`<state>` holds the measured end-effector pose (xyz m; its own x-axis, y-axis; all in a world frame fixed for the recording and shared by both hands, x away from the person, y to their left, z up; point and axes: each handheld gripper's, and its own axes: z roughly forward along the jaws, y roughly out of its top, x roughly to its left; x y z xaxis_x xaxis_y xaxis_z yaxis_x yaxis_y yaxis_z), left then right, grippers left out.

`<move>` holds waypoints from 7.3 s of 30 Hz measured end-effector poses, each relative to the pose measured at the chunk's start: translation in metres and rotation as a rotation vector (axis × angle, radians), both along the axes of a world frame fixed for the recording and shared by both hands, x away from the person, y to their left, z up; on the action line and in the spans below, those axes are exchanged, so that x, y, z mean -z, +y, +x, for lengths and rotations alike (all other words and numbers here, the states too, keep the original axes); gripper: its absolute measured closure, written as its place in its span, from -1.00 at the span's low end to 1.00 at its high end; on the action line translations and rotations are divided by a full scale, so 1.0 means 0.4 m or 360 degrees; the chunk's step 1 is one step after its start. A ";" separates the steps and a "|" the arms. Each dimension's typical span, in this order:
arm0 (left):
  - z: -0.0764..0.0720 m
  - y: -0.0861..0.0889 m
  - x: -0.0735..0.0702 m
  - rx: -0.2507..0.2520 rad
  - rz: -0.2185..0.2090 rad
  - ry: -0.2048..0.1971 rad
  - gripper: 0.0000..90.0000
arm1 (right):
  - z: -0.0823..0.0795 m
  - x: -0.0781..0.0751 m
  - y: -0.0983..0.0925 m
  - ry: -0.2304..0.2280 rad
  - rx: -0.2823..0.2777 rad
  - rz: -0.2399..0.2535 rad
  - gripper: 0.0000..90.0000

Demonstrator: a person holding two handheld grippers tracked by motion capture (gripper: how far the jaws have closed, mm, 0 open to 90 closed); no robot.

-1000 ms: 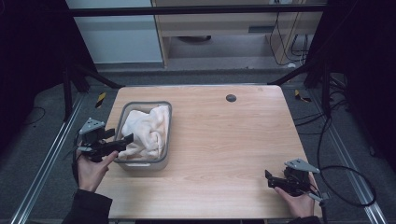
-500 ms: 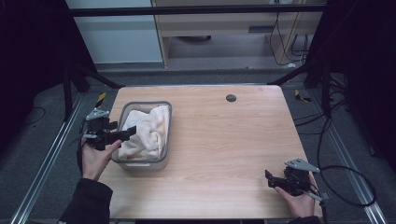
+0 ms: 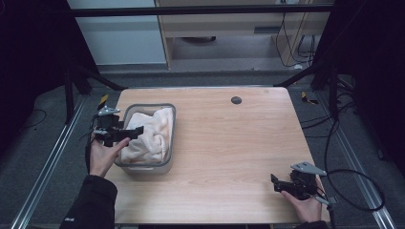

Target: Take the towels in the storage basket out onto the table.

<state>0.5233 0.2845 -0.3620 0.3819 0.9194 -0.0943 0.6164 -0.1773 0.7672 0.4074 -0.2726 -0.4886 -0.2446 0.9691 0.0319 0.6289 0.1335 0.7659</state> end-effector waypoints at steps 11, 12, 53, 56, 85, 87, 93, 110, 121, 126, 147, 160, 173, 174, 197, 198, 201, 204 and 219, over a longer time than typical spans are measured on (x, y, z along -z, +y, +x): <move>0.022 -0.018 0.017 0.0024 0.0103 0.0062 -0.80 | 0.002 0.002 0.001 0.0016 -0.0006 -0.0008 -0.85; 0.023 -0.019 0.018 0.0029 0.0110 0.0066 -0.81 | 0.003 0.002 0.001 0.0015 -0.0008 -0.0011 -0.85; 0.064 -0.081 0.118 0.0114 0.0275 0.0248 -0.98 | 0.008 0.010 0.003 0.0071 -0.0037 -0.0021 -0.91; 0.066 -0.084 0.125 0.0119 0.0285 0.0261 -0.98 | 0.009 0.010 0.002 0.0072 -0.0040 -0.0025 -0.91; 0.070 -0.088 0.158 0.0096 0.0280 0.0449 0.10 | 0.009 0.012 0.003 0.0085 -0.0047 -0.0030 -0.91; 0.070 -0.088 0.157 0.0086 0.0277 0.0454 0.20 | 0.009 0.012 0.003 0.0087 -0.0048 -0.0030 -0.91; 0.064 -0.084 0.156 0.0080 0.0253 0.0426 0.43 | 0.009 0.012 0.003 0.0087 -0.0049 -0.0031 -0.91; 0.011 -0.043 0.077 0.0069 0.0160 0.0214 0.53 | 0.009 0.012 0.005 0.0094 -0.0046 -0.0020 -0.91; -0.027 -0.021 0.006 0.0064 0.0077 0.0065 0.54 | 0.009 0.012 0.006 0.0095 -0.0046 -0.0024 -0.91; -0.038 -0.021 -0.022 0.0079 0.0058 0.0019 0.55 | 0.009 0.012 0.006 0.0095 -0.0045 -0.0024 -0.91; -0.053 -0.041 -0.096 0.0128 0.0057 -0.0078 0.56 | 0.009 0.012 0.005 0.0095 -0.0043 -0.0027 -0.91; -0.068 -0.031 -0.176 0.0126 0.0028 -0.0155 0.56 | 0.009 0.012 0.005 0.0094 -0.0041 -0.0028 -0.91; -0.083 -0.039 -0.249 0.0158 0.0025 -0.0218 0.55 | 0.009 0.012 0.004 0.0090 -0.0042 -0.0035 -0.91; -0.085 -0.040 -0.253 0.0164 0.0030 -0.0220 0.55 | 0.009 0.012 0.004 0.0090 -0.0043 -0.0033 -0.92; -0.122 -0.135 -0.354 0.0307 0.0045 -0.0308 0.55 | 0.008 0.009 0.000 0.0086 -0.0034 -0.0012 -0.92; -0.123 -0.147 -0.358 0.0324 0.0045 -0.0312 0.55 | 0.008 0.009 0.000 0.0086 -0.0034 -0.0011 -0.92; -0.126 -0.170 -0.363 0.0357 0.0049 -0.0320 0.55 | 0.007 0.007 -0.001 0.0082 -0.0030 -0.0009 -0.92; -0.128 -0.187 -0.365 0.0382 0.0052 -0.0326 0.55 | 0.007 0.007 -0.001 0.0078 -0.0029 -0.0009 -0.91; -0.125 -0.308 -0.356 0.0526 0.0060 -0.0323 0.55 | 0.006 0.006 -0.004 0.0074 -0.0039 -0.0007 -0.92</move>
